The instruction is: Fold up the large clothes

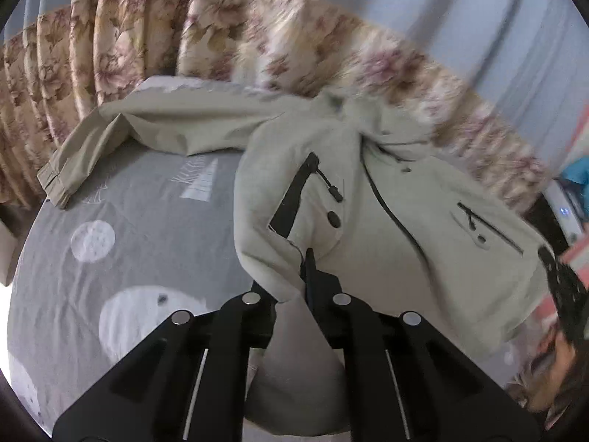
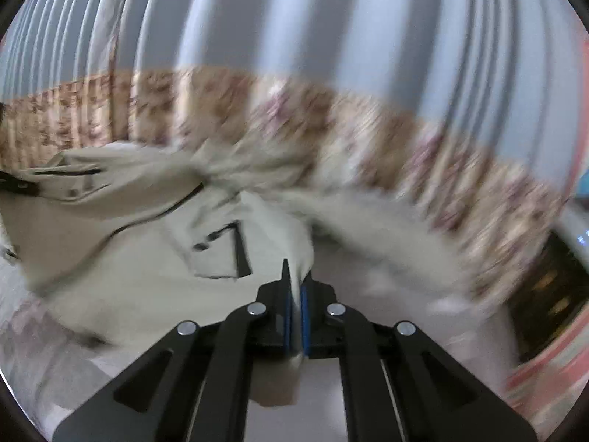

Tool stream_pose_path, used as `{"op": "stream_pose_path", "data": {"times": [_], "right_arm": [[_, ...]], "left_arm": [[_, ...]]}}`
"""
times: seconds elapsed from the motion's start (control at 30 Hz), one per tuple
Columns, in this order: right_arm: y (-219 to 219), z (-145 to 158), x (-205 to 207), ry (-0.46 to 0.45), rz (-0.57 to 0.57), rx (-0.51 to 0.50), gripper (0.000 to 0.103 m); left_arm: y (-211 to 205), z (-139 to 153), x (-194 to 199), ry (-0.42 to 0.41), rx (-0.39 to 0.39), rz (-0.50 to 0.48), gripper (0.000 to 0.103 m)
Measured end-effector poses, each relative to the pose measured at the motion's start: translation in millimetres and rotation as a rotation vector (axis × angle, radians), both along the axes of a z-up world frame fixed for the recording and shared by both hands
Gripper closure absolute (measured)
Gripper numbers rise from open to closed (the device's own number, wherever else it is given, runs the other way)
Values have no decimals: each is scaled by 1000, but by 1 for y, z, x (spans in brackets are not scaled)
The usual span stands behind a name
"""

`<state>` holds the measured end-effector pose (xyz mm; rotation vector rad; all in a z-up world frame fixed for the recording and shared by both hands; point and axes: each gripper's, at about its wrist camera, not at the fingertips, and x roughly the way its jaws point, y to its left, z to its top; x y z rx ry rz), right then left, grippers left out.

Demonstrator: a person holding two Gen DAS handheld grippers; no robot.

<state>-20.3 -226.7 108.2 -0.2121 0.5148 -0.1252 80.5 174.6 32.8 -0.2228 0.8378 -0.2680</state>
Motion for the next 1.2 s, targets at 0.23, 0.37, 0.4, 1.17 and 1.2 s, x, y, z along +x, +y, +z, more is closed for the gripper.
{"op": "stream_pose_path", "data": {"times": [0.23,0.37,0.4,1.17,1.2], "right_arm": [[-55,-71,-16,378,-48,112,98],[-94,-73,-25,389,-105,205,91],[-110,-62,-24,344,-116,252,88],[-74,-78,165,133,-217,1,23],[-72,-80,168,141,-215,-14,23]], "left_arm": [[-21,-81,-37,217,-5,-64,90],[-5,-78,-47,196,71,19,59],[0,-69,-50,166,104,50,38],[217,-86,152,225,-402,919,21],[223,-92,155,239,-443,928,28]]}}
